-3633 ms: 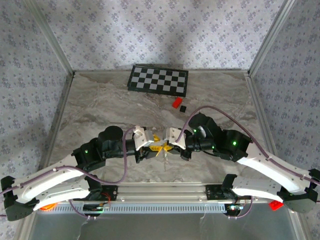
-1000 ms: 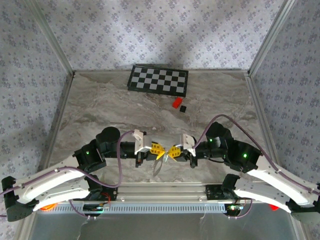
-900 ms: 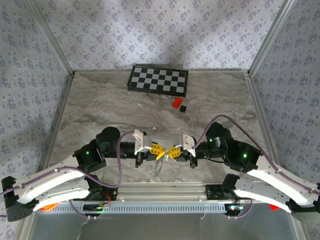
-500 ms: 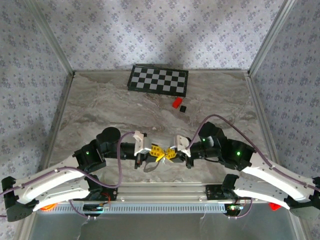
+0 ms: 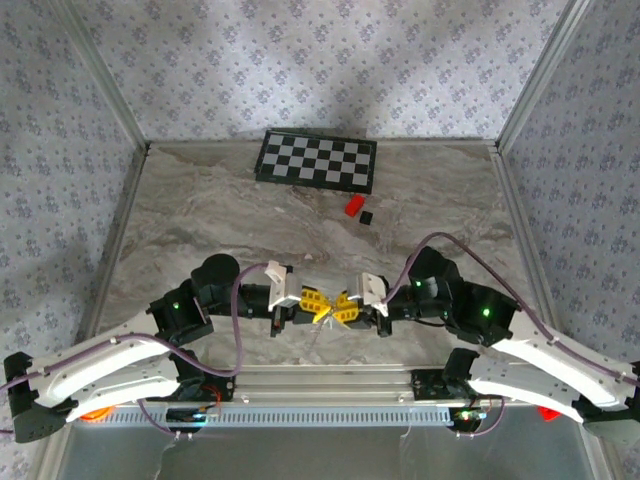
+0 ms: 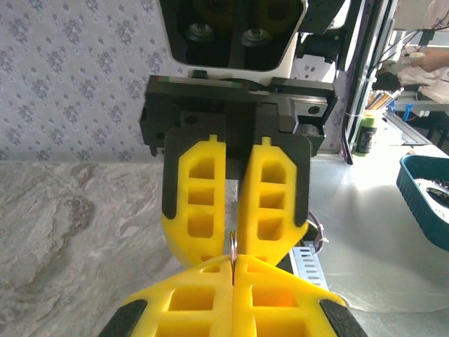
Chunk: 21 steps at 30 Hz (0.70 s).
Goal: Put the keys on the keyring
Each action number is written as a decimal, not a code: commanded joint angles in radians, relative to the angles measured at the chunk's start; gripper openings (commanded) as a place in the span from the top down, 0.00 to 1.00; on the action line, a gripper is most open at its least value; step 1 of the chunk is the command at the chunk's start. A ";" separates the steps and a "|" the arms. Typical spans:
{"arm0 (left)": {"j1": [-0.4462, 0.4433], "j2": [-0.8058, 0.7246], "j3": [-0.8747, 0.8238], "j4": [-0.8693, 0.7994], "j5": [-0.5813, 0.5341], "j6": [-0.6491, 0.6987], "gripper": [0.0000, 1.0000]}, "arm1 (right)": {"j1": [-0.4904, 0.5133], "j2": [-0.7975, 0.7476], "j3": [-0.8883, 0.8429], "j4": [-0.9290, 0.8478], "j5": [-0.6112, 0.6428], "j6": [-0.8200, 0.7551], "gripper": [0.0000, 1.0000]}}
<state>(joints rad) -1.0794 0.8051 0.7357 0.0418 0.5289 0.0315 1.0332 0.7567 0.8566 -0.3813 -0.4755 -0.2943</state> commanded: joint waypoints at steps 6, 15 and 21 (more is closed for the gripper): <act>0.001 -0.034 0.019 0.050 -0.032 -0.017 1.00 | 0.004 -0.141 -0.118 0.143 0.042 0.074 0.67; 0.001 -0.068 0.008 0.050 -0.094 -0.031 1.00 | 0.018 -0.171 -0.195 0.262 0.075 0.165 0.61; 0.001 -0.092 -0.006 0.056 -0.176 -0.044 1.00 | 0.042 -0.120 -0.222 0.375 0.044 0.193 0.64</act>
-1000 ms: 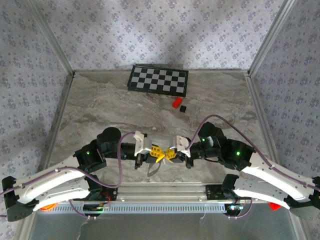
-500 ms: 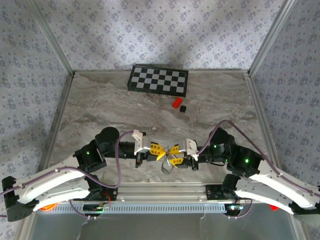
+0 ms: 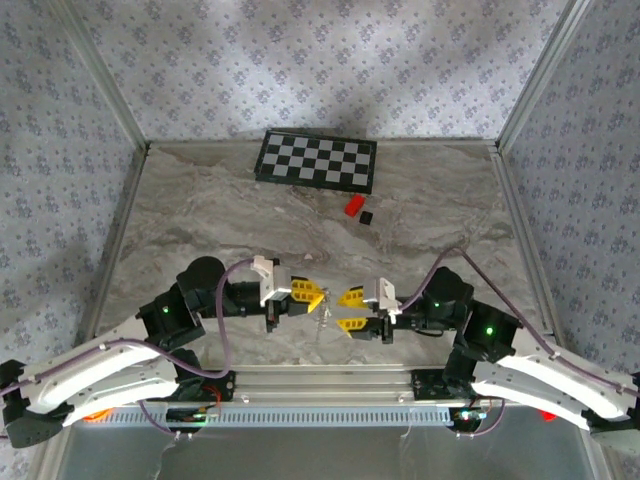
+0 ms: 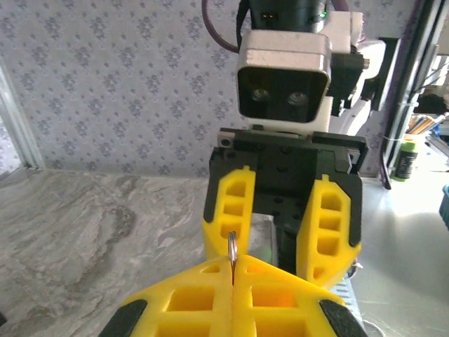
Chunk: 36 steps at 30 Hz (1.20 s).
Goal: Put the keys on the keyring
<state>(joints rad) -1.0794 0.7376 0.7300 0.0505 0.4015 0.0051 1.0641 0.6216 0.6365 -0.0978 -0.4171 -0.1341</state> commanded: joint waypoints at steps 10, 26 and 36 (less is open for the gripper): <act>0.001 -0.024 -0.007 0.065 -0.053 -0.024 1.00 | 0.032 0.087 -0.012 0.200 0.037 0.060 0.65; 0.001 -0.040 -0.015 0.046 -0.062 -0.014 1.00 | 0.042 0.174 -0.019 0.291 0.103 0.074 0.61; 0.001 -0.055 -0.021 0.043 -0.064 -0.015 1.00 | 0.037 0.183 -0.018 0.311 0.138 0.079 0.59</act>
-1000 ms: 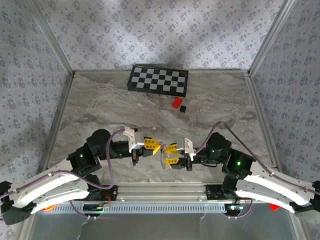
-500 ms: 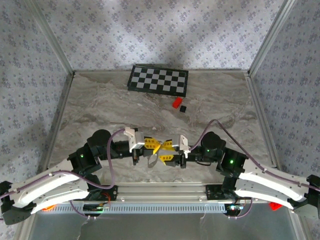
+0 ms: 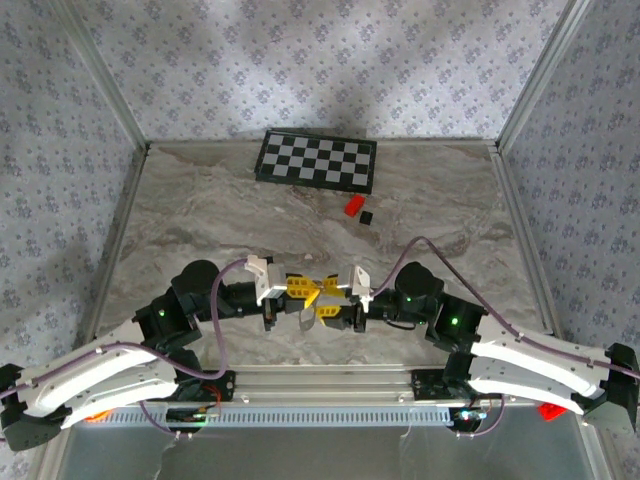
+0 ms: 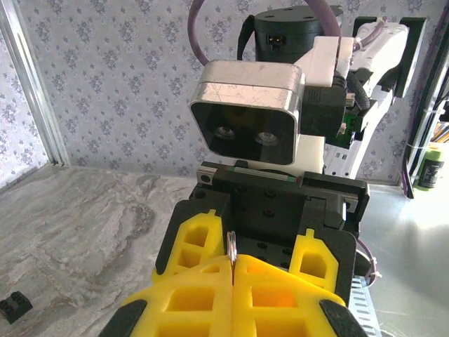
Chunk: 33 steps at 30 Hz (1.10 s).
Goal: Put the keys on the keyring
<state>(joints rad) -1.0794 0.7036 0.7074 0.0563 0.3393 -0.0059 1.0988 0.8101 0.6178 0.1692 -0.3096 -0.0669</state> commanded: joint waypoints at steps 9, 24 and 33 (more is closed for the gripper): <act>0.001 -0.033 -0.003 0.033 0.001 -0.008 1.00 | 0.001 -0.004 -0.007 0.069 0.066 0.023 0.58; 0.000 -0.021 0.007 0.017 -0.009 -0.001 1.00 | 0.001 -0.034 -0.040 0.107 0.045 0.026 0.52; 0.001 -0.007 0.022 0.016 -0.009 0.002 1.00 | -0.002 -0.046 -0.033 0.071 0.031 0.003 0.75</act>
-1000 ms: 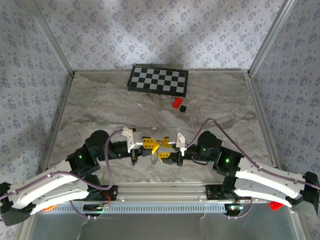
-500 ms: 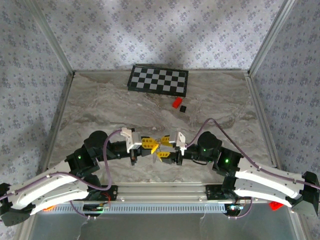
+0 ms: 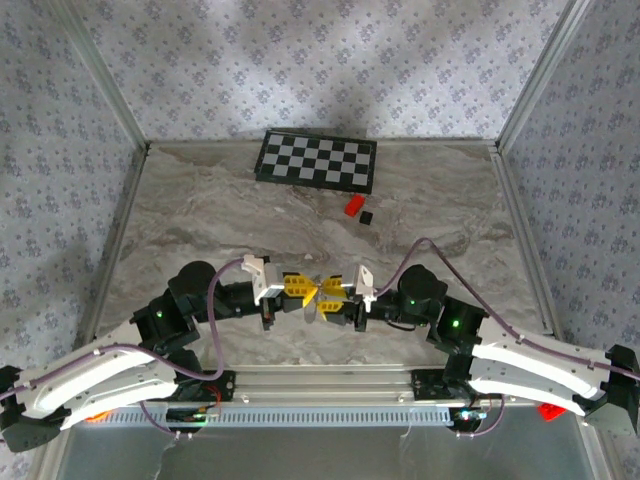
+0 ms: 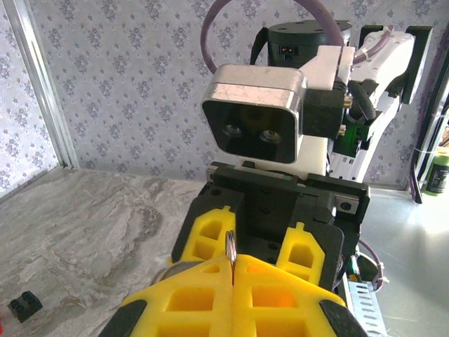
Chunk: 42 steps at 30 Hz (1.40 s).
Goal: Put the keys on the keyring
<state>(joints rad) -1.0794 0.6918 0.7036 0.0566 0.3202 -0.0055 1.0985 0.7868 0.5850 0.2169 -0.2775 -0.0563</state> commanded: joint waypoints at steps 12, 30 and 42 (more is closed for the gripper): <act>0.001 -0.003 0.024 0.020 -0.007 -0.003 1.00 | -0.006 -0.099 0.014 -0.111 0.083 -0.050 1.00; 0.001 -0.011 -0.008 -0.016 -0.061 0.019 1.00 | 0.023 -0.080 0.191 -0.384 0.224 -0.205 1.00; 0.001 0.011 -0.003 0.005 0.014 0.025 1.00 | 0.118 0.017 0.285 -0.507 0.342 -0.292 1.00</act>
<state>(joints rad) -1.0801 0.7082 0.6945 0.0261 0.3031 0.0071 1.1992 0.8062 0.8299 -0.2497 0.0135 -0.3092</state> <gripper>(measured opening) 0.047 0.062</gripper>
